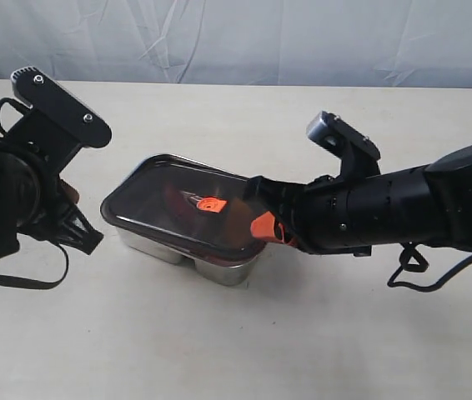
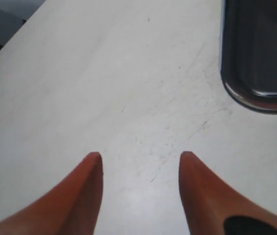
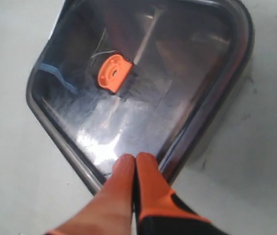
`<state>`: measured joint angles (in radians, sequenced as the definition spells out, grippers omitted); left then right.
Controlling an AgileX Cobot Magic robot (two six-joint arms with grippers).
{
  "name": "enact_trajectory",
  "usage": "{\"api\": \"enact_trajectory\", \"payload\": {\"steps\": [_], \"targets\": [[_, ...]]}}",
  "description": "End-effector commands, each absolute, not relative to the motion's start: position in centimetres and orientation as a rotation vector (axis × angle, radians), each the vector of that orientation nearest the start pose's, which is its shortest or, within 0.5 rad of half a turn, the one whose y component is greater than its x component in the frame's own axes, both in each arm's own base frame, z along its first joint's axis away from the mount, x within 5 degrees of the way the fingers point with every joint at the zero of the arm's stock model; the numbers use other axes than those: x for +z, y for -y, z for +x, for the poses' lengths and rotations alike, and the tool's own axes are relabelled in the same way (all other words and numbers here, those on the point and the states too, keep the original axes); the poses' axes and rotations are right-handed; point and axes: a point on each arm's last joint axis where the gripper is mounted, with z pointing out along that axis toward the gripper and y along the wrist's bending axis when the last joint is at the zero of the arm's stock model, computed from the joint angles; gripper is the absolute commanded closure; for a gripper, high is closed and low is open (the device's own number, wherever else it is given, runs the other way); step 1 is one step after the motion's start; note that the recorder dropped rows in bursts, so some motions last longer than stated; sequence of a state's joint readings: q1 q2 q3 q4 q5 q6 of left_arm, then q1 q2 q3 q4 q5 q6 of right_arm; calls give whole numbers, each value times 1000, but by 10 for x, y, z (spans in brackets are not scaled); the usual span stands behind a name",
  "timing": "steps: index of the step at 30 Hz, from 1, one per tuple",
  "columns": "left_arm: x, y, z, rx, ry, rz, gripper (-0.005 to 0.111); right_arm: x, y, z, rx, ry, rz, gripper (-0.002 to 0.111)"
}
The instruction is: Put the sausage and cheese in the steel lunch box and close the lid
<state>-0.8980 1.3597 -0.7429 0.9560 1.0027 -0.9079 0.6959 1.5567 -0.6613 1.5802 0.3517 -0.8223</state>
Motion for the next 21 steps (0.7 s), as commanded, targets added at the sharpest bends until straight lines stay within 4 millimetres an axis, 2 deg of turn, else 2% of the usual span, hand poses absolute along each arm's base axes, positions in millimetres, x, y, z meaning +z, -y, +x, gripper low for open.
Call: {"api": "enact_trajectory", "payload": {"steps": [1,6,13,18,21], "targets": [[235,140,190,512,-2349,615,60,167,-207,200,986,-2633,-119,109],[236,141,190,509,-2346,618,60,159,-208,201,967,-2661,-113,109],[236,142,190,497,-2339,625,60,157,-208,202,962,-2664,-101,109],[234,151,190,366,-2336,647,61,157,-207,203,951,-2659,-67,109],[230,155,190,219,-2397,615,63,157,-207,203,952,-2658,-59,109]]}}
